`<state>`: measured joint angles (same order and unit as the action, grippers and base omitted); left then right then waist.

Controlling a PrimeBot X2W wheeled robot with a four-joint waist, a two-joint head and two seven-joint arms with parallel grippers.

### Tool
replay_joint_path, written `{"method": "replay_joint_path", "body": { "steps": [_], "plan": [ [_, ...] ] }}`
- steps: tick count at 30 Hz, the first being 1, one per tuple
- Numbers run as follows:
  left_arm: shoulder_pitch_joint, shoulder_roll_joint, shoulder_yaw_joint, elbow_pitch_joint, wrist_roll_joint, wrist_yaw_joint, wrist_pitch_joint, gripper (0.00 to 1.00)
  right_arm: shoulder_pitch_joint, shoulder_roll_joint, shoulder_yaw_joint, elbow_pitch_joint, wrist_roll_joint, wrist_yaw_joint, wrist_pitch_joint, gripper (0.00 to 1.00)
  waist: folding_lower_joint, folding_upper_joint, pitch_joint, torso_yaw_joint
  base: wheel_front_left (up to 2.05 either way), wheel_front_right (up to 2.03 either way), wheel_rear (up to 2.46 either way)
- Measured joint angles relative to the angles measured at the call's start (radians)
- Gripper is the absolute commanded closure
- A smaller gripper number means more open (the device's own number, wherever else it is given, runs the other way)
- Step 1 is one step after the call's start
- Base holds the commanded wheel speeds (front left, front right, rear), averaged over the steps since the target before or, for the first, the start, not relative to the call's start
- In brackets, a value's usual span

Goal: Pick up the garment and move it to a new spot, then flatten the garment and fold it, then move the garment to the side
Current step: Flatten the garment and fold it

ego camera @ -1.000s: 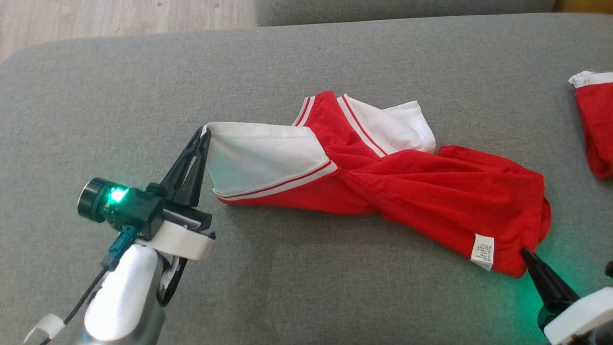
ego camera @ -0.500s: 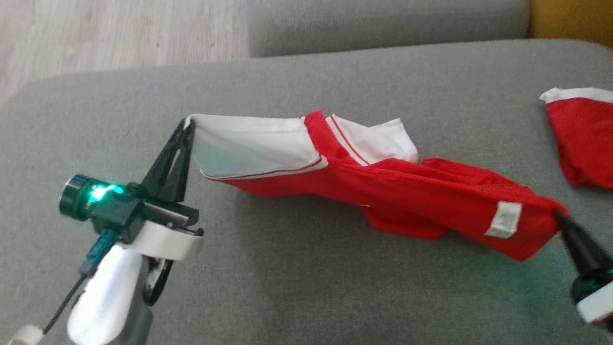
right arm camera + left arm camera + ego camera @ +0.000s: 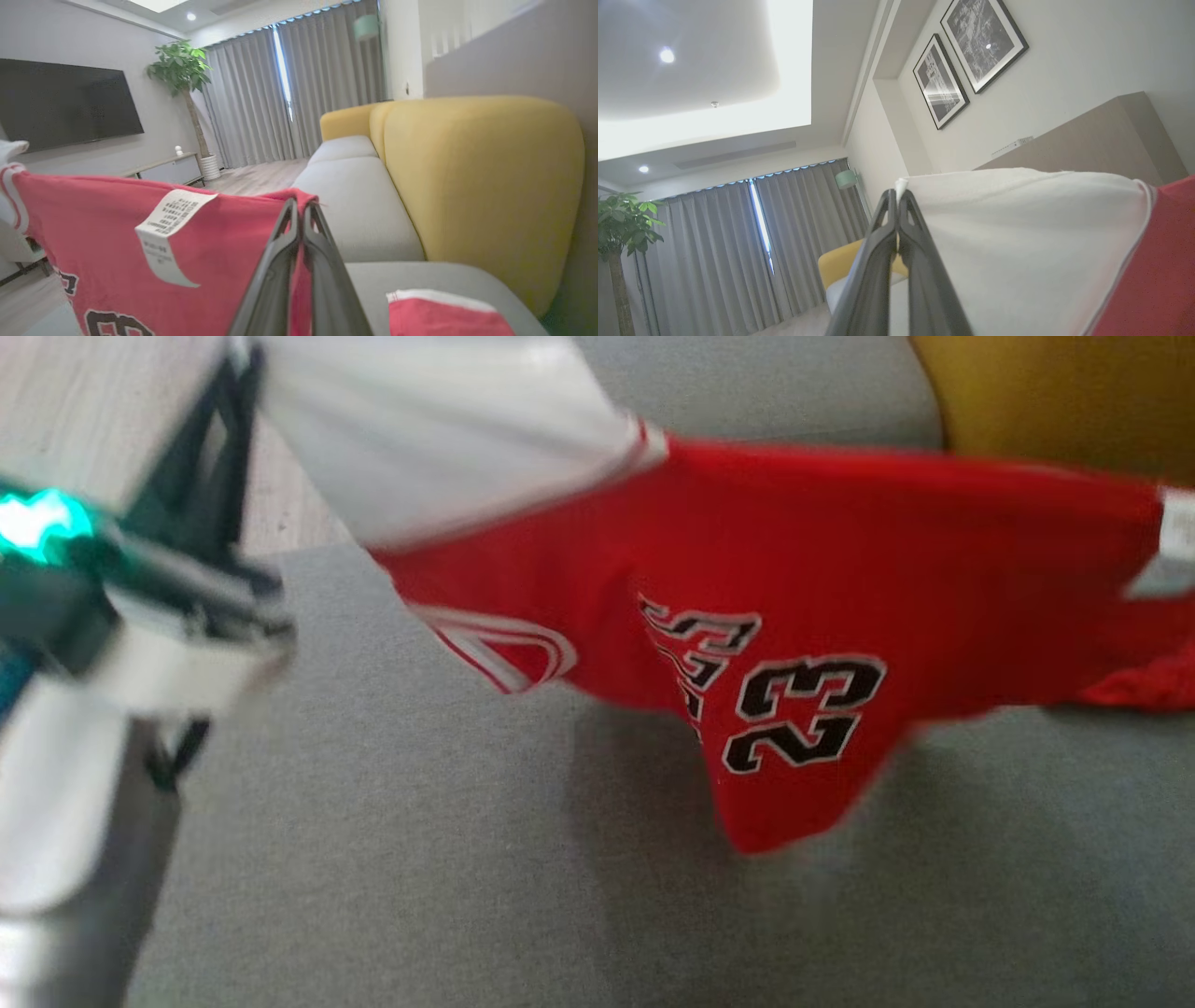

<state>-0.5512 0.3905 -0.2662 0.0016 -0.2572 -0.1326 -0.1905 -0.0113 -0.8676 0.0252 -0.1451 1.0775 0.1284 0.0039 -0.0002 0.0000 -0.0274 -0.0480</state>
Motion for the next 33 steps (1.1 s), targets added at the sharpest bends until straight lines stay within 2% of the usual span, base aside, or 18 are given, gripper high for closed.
{"method": "replay_joint_path", "body": {
  "steps": [5, 9, 10, 15, 20, 23, 26, 29, 33],
  "plan": [
    [-0.194, -0.009, 0.0, 0.072, -0.112, 0.0, 0.061, 1.0, -0.256, 0.007, 0.059, 0.027, -0.065, 0.0, 0.083, 1.0, 0.0002, 0.0, 0.036, -0.006, 0.0, 0.0, 0.0],
    [-0.358, -0.023, -0.009, 0.161, -0.181, 0.0, 0.107, 1.0, -0.515, 0.042, 0.127, 0.09, -0.142, 0.0, 0.132, 1.0, 0.0003, 0.0, 0.097, -0.006, 0.0, 0.0, 0.0],
    [-0.358, -0.023, -0.009, 0.161, -0.181, 0.0, 0.107, 1.0, -0.515, 0.042, 0.127, 0.09, -0.142, 0.0, 0.132, 1.0, 0.0003, 0.0, 0.097, -0.006, 0.0, 0.0, 0.0],
    [-0.625, -0.031, -0.03, 0.348, -0.223, 0.0, 0.152, 1.0, -0.857, 0.124, 0.236, 0.24, -0.226, 0.0, 0.158, 1.0, 0.0004, 0.0, 0.206, -0.002, 0.0, 0.0, 0.0],
    [-0.863, -0.043, -0.029, 0.544, -0.149, 0.011, 0.018, 1.0, -1.118, 0.237, 0.299, 0.446, -0.225, 0.0, 0.086, 1.0, 0.0007, -0.0001, 0.332, 0.006, 0.0, 0.0, 0.0],
    [-0.998, -0.072, -0.028, 0.633, -0.095, 0.024, -0.058, 1.0, -1.242, 0.262, 0.334, 0.563, -0.225, 0.0, -0.031, 1.0, 0.0008, -0.0001, 0.417, 0.016, 0.0, 0.0, 0.0],
    [-1.044, -0.098, -0.013, 0.636, -0.083, 0.024, -0.068, 1.0, -1.302, 0.255, 0.369, 0.616, -0.225, 0.0, -0.104, 1.0, 0.0007, -0.0001, 0.46, 0.027, 0.0, 0.0, 0.0],
    [-1.032, -0.113, 0.016, 0.585, -0.076, 0.02, -0.068, 1.0, -1.32, 0.232, 0.445, 0.646, -0.225, 0.0, -0.131, 1.0, 0.0004, -0.0001, 0.489, 0.042, 0.0, 0.0, 0.0],
    [-0.919, -0.119, 0.019, 0.561, -0.078, 0.008, -0.071, 1.0, -1.305, 0.207, 0.545, 0.693, -0.219, 0.0, -0.147, 1.0, 0.0003, -0.0001, 0.513, 0.062, 0.0, 0.0, 0.0]
  ]
}}
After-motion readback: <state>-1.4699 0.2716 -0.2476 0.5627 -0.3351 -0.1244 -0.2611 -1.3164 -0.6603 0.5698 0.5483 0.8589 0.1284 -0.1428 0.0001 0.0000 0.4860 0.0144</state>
